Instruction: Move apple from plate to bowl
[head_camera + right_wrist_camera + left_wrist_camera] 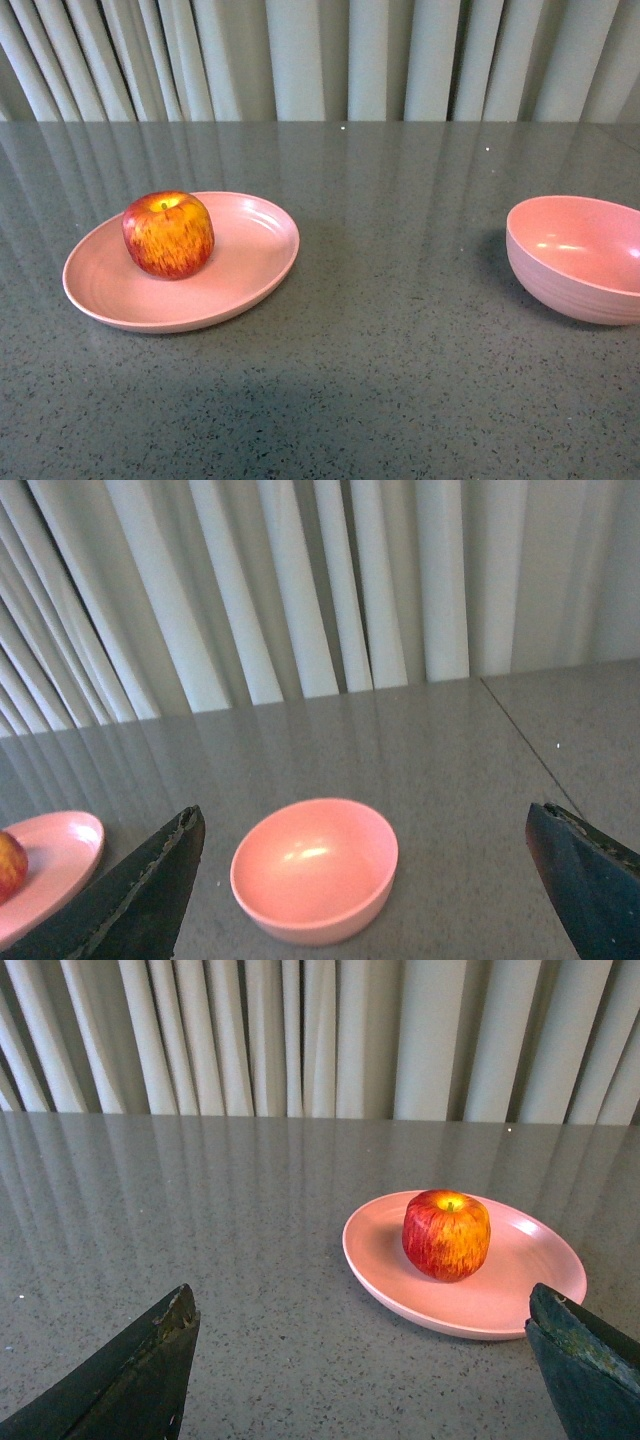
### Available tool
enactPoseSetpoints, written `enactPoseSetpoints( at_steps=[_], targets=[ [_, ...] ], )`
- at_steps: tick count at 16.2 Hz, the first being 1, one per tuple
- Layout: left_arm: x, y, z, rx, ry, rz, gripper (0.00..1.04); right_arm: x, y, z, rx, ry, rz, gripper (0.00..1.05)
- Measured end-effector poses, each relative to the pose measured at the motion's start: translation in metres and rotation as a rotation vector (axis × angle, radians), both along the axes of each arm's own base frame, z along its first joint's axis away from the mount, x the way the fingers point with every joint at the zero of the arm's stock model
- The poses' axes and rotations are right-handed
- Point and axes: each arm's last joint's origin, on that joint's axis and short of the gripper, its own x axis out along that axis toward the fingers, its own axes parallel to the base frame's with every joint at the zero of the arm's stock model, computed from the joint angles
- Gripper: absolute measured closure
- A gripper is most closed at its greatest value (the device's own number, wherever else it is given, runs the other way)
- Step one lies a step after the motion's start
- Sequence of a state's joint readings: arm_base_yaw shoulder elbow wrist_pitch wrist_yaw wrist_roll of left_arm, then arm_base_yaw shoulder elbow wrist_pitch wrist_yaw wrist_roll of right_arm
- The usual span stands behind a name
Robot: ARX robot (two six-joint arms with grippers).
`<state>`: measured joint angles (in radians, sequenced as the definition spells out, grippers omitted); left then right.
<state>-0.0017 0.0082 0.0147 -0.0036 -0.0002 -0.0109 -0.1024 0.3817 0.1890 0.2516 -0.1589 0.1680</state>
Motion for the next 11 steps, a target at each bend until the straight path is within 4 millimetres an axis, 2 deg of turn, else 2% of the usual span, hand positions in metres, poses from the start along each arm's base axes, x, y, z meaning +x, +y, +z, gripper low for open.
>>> enactPoseSetpoints(
  at_steps=[2,3,4,5,6,7,11],
  targets=[
    [0.000,0.000,0.000,0.000,0.000,0.000,0.07,0.042,-0.002,0.028,-0.014,0.032,0.005,0.07],
    [0.000,0.000,0.000,0.000,0.000,0.000,0.07,0.058,-0.001,0.033,-0.028,0.050,0.013,0.07],
    [0.000,0.000,0.000,0.000,0.000,0.000,0.07,0.085,0.000,0.037,-0.030,0.111,0.021,0.07],
    [0.000,0.000,0.000,0.000,0.000,0.000,0.07,0.107,0.001,0.035,-0.033,0.166,0.019,0.07],
    [0.000,0.000,0.000,0.000,0.000,0.000,0.07,0.137,0.001,0.022,-0.029,0.277,0.027,0.07],
    [0.000,0.000,0.000,0.000,0.000,0.000,0.07,0.153,0.001,0.010,-0.037,0.346,0.020,0.07],
    [0.000,0.000,0.000,0.000,0.000,0.000,0.07,0.186,0.000,-0.027,-0.038,0.577,0.005,0.07]
  ],
)
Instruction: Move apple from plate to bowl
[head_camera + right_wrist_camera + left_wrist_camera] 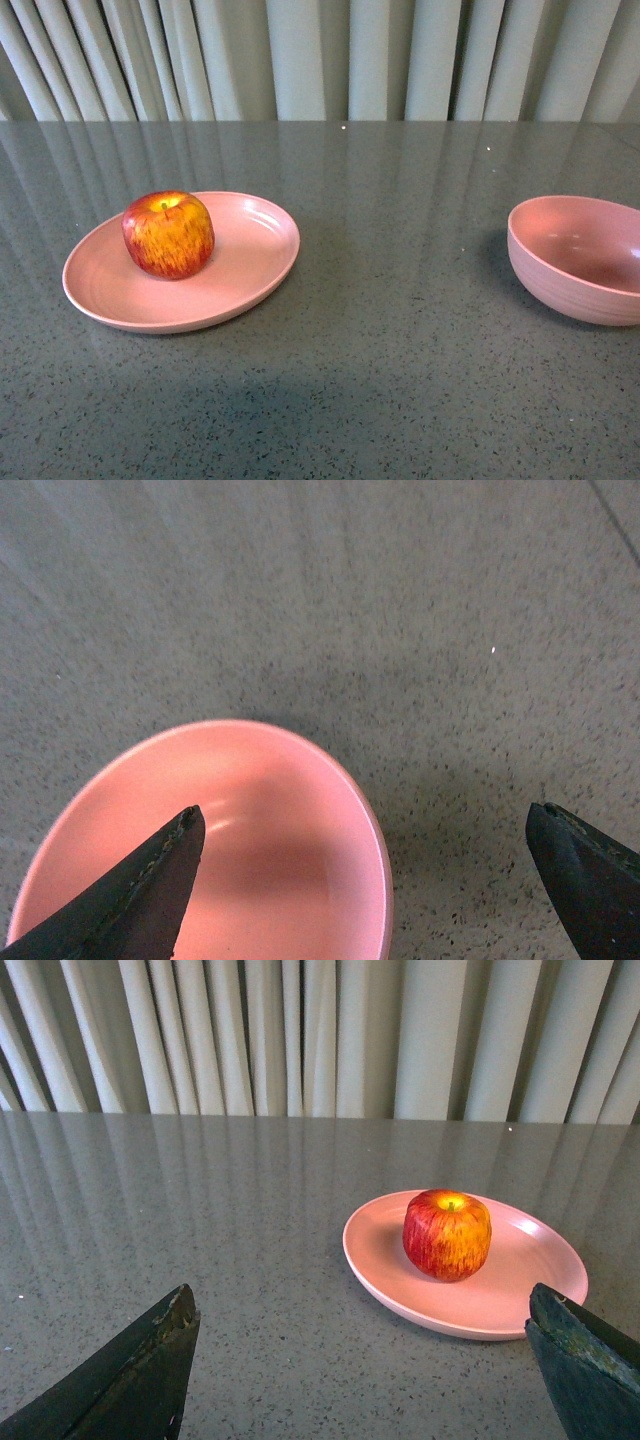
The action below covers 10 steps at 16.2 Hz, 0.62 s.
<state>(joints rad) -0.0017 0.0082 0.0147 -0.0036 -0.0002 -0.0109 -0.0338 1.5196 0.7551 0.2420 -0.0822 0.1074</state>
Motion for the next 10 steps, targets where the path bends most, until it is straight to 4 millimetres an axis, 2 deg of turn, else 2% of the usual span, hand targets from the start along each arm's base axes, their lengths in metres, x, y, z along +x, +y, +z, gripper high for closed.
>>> enactPoseSetpoints(
  at_steps=[7,8,10],
  targets=[
    [0.000,0.000,0.000,0.000,0.000,0.000,0.07,0.018,0.003,-0.026,-0.011,0.119,-0.009,0.07],
    [0.000,0.000,0.000,0.000,0.000,0.000,0.07,0.022,0.004,-0.031,0.003,0.146,-0.014,0.11],
    [0.000,0.000,0.000,0.000,0.000,0.000,0.07,0.023,0.005,-0.033,0.017,0.158,-0.018,0.31]
  ],
)
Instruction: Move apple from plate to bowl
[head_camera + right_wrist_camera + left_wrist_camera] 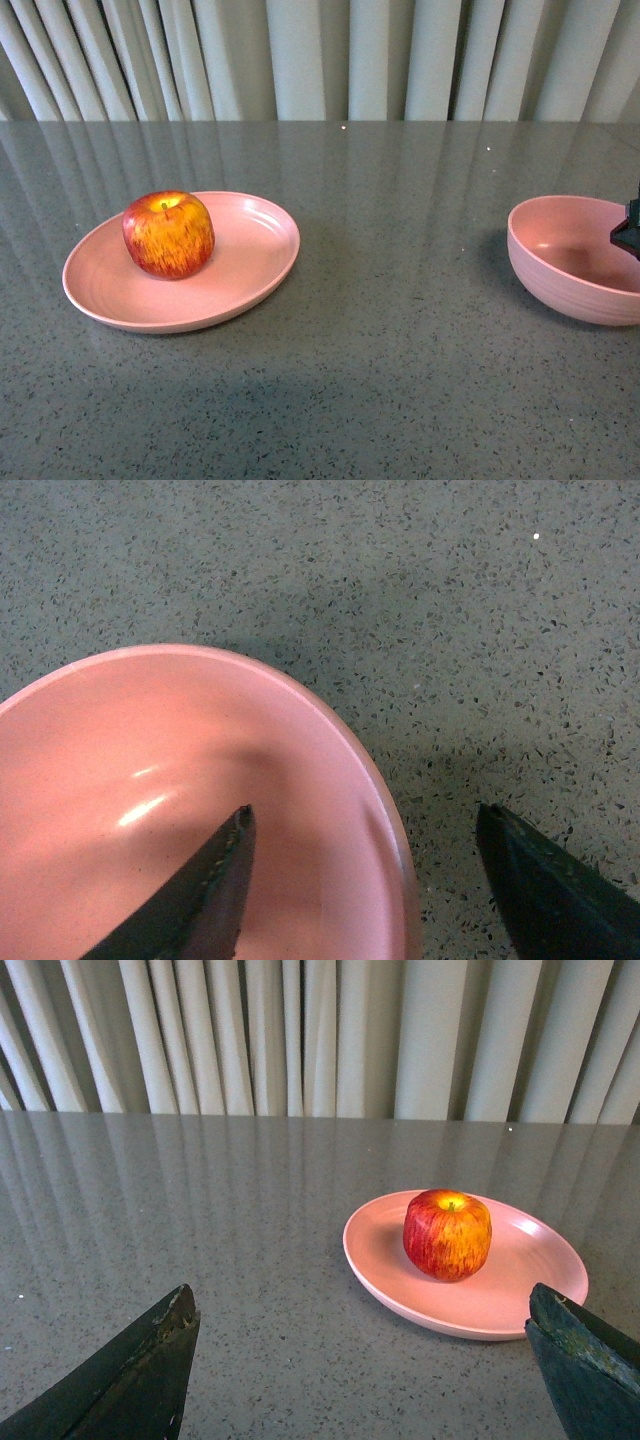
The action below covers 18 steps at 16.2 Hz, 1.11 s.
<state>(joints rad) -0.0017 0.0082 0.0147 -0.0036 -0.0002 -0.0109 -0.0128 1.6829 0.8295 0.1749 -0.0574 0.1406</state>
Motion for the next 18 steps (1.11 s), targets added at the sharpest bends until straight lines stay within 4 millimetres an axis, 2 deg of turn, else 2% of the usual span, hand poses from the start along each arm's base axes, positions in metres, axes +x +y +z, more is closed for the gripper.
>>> enactPoseSetpoints(
  at_steps=[5,7,11,14,18],
  targets=[
    [0.000,0.000,0.000,0.000,0.000,0.000,0.07,0.001,0.002,0.002,0.029,0.006,-0.009,0.84],
    [0.000,0.000,0.000,0.000,0.000,0.000,0.07,0.000,0.002,0.005,0.044,0.004,-0.015,1.02],
    [0.000,0.000,0.000,0.000,0.000,0.000,0.07,-0.004,0.013,0.031,0.073,-0.042,0.008,1.02],
    [0.000,0.000,0.000,0.000,0.000,0.000,0.07,0.002,0.042,0.054,0.077,-0.091,0.082,1.02],
    [0.000,0.000,0.000,0.000,0.000,0.000,0.07,0.011,0.092,0.056,0.064,-0.070,0.180,1.02]
  ],
)
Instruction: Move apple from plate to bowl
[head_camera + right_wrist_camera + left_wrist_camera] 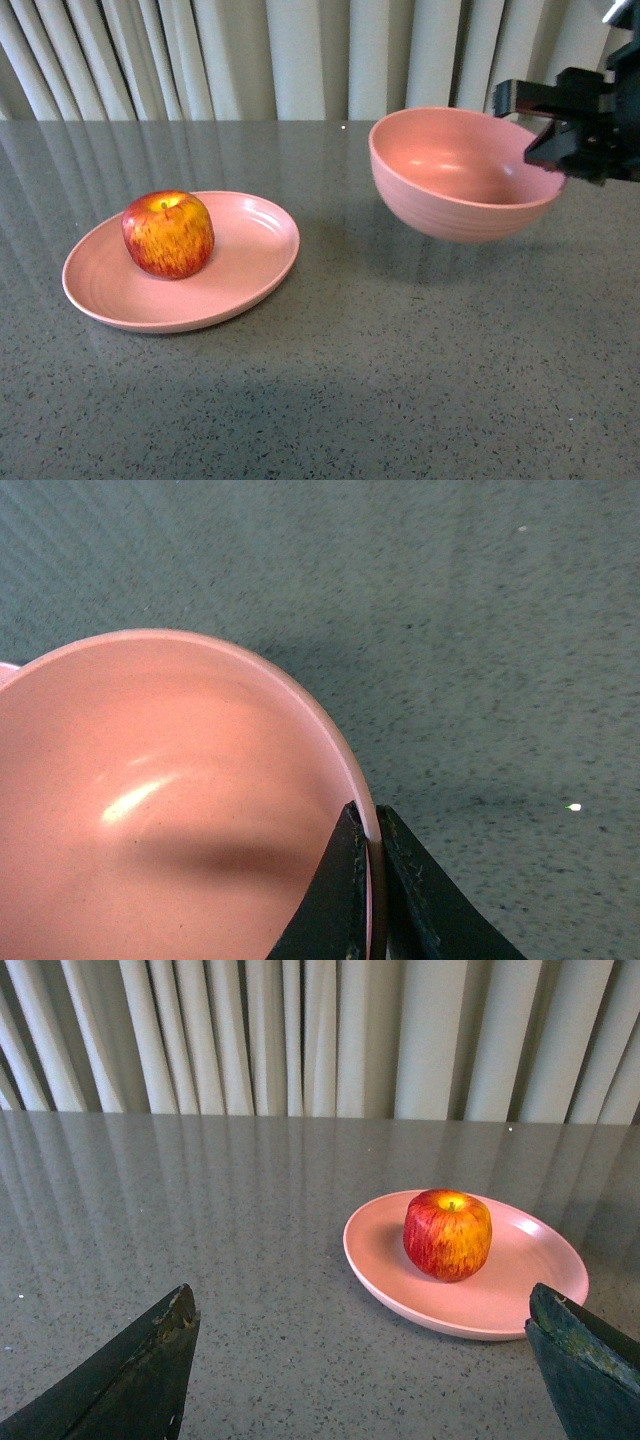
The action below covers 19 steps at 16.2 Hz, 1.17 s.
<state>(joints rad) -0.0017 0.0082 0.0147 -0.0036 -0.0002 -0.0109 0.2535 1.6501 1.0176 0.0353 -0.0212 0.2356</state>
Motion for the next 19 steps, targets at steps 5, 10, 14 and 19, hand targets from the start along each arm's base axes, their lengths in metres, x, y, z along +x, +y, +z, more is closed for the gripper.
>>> enactPoseSetpoints(
  at_steps=[5,10,14,19],
  targets=[
    [0.000,0.000,0.000,0.000,0.000,0.000,0.07,0.006,0.035,-0.018,-0.030,0.057,0.065,1.02],
    [0.000,0.000,0.000,0.000,0.000,0.000,0.07,0.009,0.046,-0.039,-0.058,0.115,0.070,1.02],
    [0.000,0.000,0.000,0.000,0.000,0.000,0.07,0.012,0.051,-0.045,-0.054,0.136,0.067,1.02],
    [0.000,0.000,0.000,0.000,0.000,0.000,0.07,0.012,0.051,-0.043,-0.043,0.133,0.059,0.78]
  ],
)
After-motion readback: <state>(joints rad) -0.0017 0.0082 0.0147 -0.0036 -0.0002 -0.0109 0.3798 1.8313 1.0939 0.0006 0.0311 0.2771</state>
